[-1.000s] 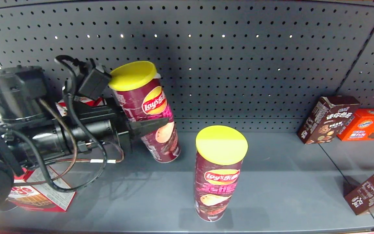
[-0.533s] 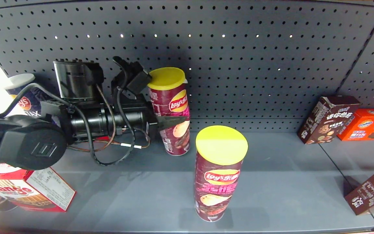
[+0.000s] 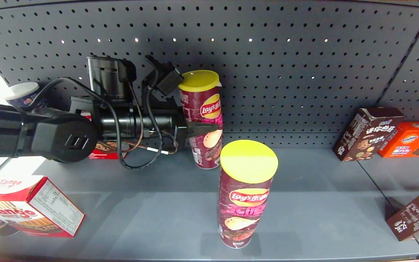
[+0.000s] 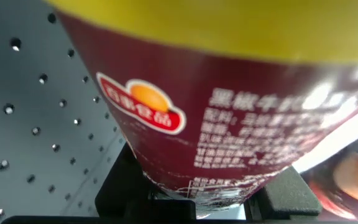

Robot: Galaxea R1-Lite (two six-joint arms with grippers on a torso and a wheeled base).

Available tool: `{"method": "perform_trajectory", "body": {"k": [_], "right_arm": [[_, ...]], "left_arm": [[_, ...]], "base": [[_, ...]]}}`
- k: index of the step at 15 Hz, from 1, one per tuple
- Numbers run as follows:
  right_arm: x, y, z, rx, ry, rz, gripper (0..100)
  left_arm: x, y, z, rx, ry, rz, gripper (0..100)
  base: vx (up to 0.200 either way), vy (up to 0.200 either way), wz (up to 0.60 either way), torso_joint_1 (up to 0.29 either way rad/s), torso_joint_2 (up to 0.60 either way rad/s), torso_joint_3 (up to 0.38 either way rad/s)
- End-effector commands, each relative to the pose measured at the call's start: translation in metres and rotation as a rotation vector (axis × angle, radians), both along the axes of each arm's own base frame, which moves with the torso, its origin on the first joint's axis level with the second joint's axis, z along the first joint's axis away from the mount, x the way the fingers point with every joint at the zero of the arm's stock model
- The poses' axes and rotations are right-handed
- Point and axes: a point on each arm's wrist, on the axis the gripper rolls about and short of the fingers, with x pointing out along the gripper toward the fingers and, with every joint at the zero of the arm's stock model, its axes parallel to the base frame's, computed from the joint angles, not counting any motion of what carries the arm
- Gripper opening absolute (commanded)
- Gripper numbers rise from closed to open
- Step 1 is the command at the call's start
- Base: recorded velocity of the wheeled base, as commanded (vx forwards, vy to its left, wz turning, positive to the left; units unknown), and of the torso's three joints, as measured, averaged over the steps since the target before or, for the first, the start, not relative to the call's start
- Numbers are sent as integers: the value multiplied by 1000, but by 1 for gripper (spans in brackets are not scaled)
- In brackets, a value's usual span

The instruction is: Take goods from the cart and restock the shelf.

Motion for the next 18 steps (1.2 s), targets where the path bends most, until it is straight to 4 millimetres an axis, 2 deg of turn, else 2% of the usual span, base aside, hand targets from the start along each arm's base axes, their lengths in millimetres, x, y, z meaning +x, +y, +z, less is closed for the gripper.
{"method": "perform_trajectory", "body": {"k": [1,8,17,18], "right_arm": [[0,0,0,0,-1,0,100],[0,0,0,0,1,0,100],[0,0,0,0,1,0,100],[0,0,0,0,-1,0,100]], "left_arm": [[9,-4,-7,5,10,0,0],[23,-10,-22,33,6,-7,0],[24,-11,-34,72,-15,-19,0],[23,-11,-37,85,-24,-21,100]], "base": [[0,0,0,0,0,0],[0,0,0,0,0,0],[0,0,0,0,0,0],[0,0,0,0,0,0]]}}
